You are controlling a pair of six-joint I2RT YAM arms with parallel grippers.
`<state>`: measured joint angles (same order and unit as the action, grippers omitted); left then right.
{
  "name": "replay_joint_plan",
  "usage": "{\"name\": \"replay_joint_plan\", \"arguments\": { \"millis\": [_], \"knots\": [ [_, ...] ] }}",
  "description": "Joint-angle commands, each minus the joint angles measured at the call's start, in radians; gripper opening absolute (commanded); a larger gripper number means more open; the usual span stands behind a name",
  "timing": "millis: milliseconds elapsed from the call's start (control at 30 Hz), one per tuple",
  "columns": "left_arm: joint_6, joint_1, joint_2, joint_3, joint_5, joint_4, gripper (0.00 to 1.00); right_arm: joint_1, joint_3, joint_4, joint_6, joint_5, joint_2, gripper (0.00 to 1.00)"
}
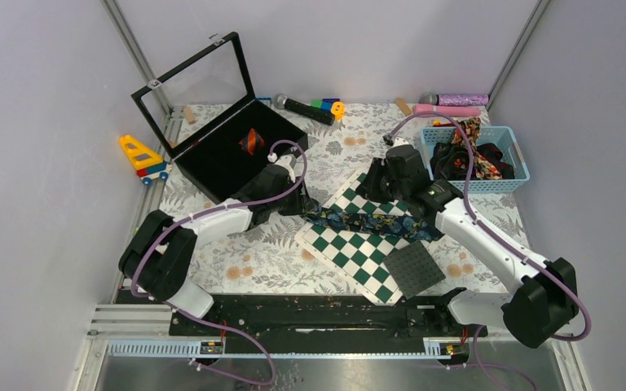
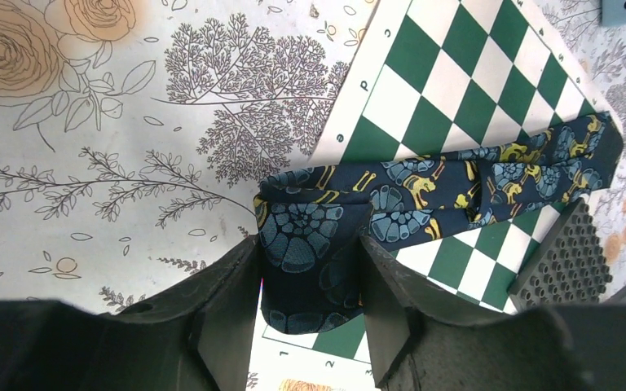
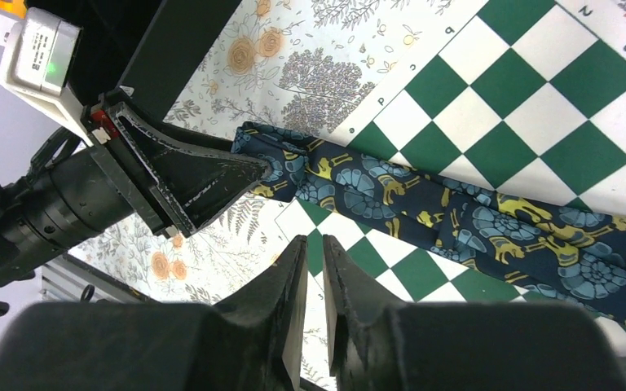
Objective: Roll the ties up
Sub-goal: Roll the tie at the center of the board.
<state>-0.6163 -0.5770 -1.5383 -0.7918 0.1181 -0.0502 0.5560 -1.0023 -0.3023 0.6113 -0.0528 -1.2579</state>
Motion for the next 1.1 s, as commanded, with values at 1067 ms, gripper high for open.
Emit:
{"name": "replay_joint_plan", "arguments": {
  "millis": [1067],
  "knots": [
    [0.256, -0.182, -0.147, -0.354, -0.445, 0.507, 0.42, -0.020, 0.020, -0.118, -0.109, 0.174, 0.147, 0.22]
  ]
}}
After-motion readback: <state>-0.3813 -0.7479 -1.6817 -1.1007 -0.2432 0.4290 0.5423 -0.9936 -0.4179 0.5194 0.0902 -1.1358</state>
